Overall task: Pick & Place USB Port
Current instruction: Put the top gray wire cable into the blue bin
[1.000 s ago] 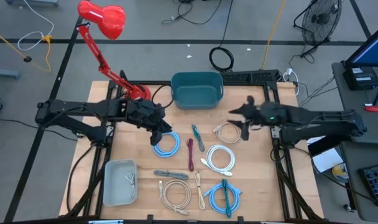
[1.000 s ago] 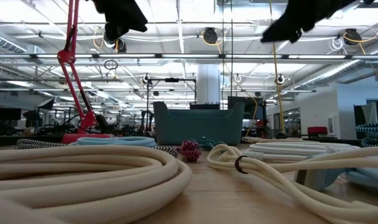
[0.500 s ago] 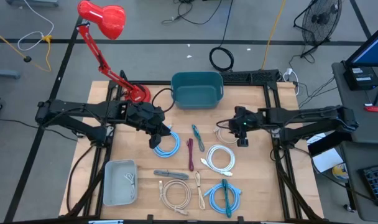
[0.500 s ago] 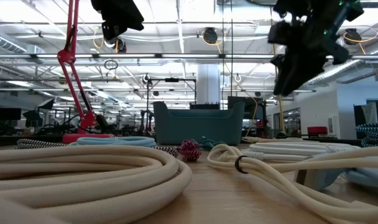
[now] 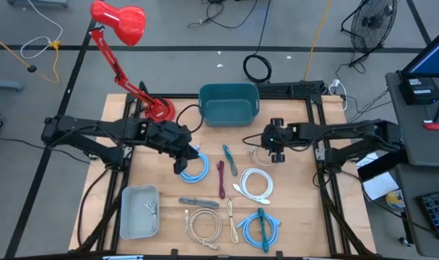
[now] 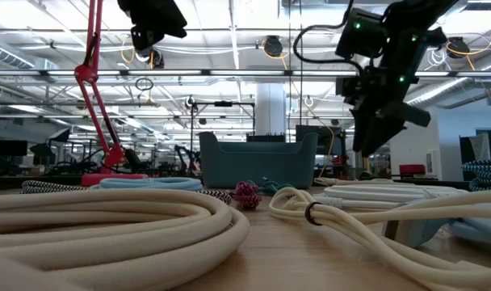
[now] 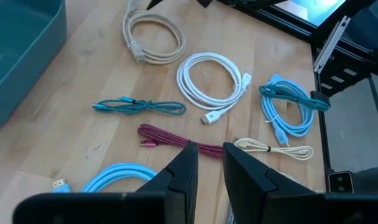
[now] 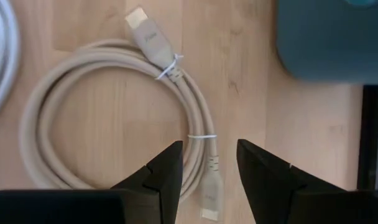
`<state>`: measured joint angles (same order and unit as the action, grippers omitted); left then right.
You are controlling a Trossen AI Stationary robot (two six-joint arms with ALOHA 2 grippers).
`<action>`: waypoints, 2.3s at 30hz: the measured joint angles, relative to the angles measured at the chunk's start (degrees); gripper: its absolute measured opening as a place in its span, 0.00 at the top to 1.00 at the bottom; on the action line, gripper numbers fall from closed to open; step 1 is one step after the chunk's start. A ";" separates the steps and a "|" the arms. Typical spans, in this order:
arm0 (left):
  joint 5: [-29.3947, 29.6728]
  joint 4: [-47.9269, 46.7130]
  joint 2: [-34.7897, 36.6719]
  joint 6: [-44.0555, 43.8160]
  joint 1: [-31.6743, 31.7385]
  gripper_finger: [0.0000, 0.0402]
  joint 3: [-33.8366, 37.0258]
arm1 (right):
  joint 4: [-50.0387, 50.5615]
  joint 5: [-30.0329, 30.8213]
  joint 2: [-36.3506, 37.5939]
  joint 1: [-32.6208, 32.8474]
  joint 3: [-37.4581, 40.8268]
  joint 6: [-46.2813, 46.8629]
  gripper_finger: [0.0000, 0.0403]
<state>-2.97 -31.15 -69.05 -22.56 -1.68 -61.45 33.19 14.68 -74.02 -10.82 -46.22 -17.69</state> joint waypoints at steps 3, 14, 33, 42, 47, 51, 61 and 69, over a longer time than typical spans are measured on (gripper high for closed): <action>0.10 0.05 -0.03 -0.22 -0.38 0.81 0.00 | -0.07 -2.46 -1.90 -1.43 0.00 -0.58 0.65; 0.11 0.19 -0.03 -0.46 -0.73 0.81 0.00 | -6.81 -4.31 -8.00 -2.81 0.00 -2.90 0.65; 1.87 -0.08 -0.03 -2.13 -4.07 0.81 0.00 | -12.90 -5.79 -15.63 -6.68 -0.03 -4.86 0.65; 2.67 -0.12 -0.03 -3.15 -4.51 0.81 0.00 | -12.34 -7.88 -19.87 -7.88 -0.23 -4.28 0.65; 2.69 -0.34 -0.03 -3.28 -4.51 0.81 0.00 | -12.02 -8.33 -20.59 -7.75 -0.15 -3.20 0.66; 2.94 -0.34 -0.03 -3.07 -4.51 0.81 0.00 | -12.37 -8.45 -20.64 -7.69 -0.11 -1.87 0.73; 3.07 -0.36 -0.03 -3.04 -4.51 0.81 0.00 | -12.93 -8.24 -19.91 -6.62 -0.02 4.21 0.92; 3.13 -0.73 -0.03 -2.66 -4.51 0.81 0.00 | -9.35 -10.03 -11.61 -1.97 0.35 10.74 0.90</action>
<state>0.17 -31.88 -69.08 -25.23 -6.20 -61.45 23.85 4.64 -85.63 -12.79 -45.86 -6.95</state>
